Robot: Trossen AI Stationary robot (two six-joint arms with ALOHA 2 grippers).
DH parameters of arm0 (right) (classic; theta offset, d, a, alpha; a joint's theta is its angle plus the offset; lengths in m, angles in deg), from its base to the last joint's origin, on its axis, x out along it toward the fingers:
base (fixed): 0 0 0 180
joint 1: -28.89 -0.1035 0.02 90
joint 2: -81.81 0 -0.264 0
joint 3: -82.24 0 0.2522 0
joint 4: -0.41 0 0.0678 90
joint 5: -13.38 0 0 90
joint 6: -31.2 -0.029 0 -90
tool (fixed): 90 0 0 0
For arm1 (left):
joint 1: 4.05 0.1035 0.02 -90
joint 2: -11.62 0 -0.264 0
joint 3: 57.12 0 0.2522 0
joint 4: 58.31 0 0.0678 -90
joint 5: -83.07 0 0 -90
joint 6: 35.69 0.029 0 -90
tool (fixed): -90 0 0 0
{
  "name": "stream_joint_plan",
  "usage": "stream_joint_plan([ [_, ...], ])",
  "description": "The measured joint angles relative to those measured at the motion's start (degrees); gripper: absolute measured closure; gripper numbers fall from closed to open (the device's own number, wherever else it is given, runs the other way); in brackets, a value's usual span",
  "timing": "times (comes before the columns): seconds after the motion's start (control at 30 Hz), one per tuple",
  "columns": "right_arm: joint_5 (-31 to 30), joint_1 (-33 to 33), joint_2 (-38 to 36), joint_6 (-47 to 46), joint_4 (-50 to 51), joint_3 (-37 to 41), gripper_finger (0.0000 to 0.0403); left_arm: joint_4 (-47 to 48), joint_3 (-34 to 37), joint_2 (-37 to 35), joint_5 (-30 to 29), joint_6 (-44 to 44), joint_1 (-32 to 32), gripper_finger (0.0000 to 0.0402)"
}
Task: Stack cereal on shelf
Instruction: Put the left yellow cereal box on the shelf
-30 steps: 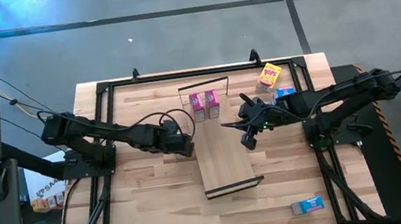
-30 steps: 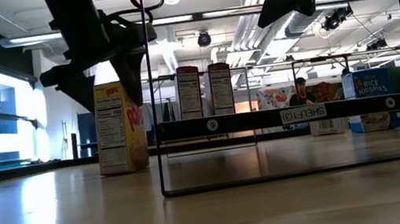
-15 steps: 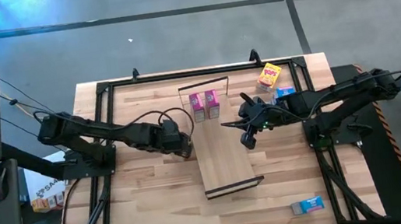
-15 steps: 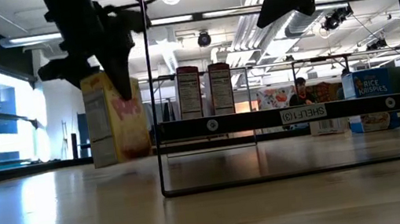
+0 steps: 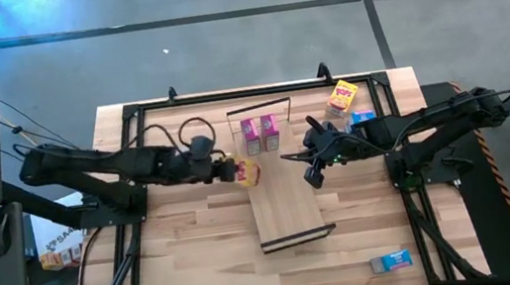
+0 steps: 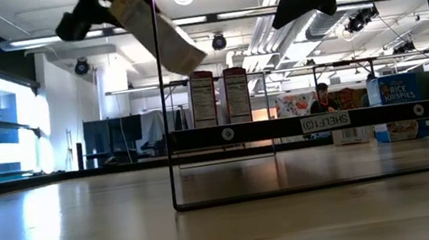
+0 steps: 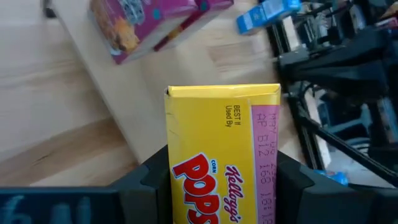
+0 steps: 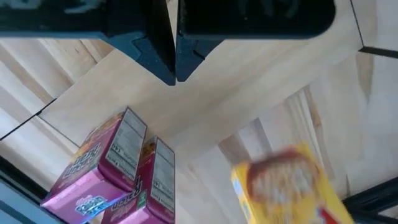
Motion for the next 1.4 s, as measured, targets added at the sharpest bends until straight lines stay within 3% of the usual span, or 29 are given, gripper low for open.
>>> stream_joint_plan([
  [0.3, -0.69, 0.00, 0.00, -2.25, -0.37, 0.00, 0.0402, -3.37, 0.09, 10.90, -3.58, -2.27, 1.54, 0.0242],
  [0.47, -1.18, 0.01, 0.00, -2.41, -1.45, 0.00, 0.0402, -5.93, 0.07, 13.16, -4.01, 2.66, 1.53, 0.0236],
  [1.13, -2.37, 0.00, 0.00, -2.41, -2.65, 0.00, 0.0402, -7.19, 0.10, 14.20, -4.21, 6.22, 0.81, 0.0161],
  [1.4, -2.39, 0.00, 0.00, -2.41, -2.64, 0.00, 0.0402, -12.68, 0.11, 14.20, -3.37, 7.62, 0.81, 0.0147],
])
